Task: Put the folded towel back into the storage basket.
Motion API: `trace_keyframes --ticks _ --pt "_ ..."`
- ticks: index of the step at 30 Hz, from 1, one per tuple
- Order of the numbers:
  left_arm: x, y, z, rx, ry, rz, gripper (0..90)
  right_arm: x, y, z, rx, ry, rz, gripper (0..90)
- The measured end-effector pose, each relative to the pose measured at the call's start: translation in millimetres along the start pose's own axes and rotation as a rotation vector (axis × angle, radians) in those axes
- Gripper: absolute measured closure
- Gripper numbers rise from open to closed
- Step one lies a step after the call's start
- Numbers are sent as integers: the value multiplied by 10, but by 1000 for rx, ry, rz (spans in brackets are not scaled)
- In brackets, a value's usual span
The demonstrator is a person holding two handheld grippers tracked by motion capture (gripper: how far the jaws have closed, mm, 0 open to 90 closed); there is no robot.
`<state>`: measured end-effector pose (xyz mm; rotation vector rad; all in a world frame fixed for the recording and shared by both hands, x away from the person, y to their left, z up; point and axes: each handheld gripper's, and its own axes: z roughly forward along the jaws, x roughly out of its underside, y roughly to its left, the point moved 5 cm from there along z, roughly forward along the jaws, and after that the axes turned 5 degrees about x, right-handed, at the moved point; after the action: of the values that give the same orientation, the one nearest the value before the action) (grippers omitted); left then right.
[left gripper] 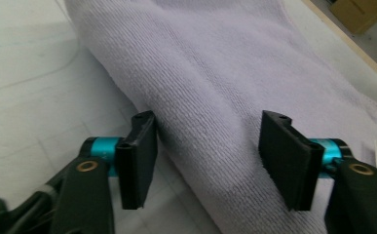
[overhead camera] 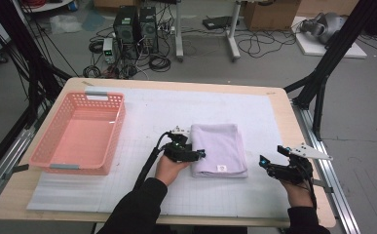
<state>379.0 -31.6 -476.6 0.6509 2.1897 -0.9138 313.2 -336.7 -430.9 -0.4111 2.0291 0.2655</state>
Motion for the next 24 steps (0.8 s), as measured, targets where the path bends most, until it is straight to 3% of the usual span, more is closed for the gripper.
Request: trace_keyframes --ticks 1,2,3,4,5,14,20,24 --pt "6 -4 6 0 3 0 454 -1 3 4 -1 -2 0 170" --pt "11 -8 14 8 5 2 553 2 4 7 -1 3 -2 170" --pt "11 -7 13 11 8 -1 553 2 4 7 -1 3 -2 170" --pt "7 -3 7 15 5 0 608 3 4 8 -1 4 -3 170" --pt "3 -3 2 23 -1 2 714 1 9 12 -3 2 -4 170" --pt "-4 83 -188 69 -14 23 747 9 -2 -16 1 3 4 170" --pt "-10 278 -436 48 -24 31 749 13 -2 -20 4 5 5 170" --pt "12 423 -594 36 -32 16 749 13 11 -7 2 7 0 170"
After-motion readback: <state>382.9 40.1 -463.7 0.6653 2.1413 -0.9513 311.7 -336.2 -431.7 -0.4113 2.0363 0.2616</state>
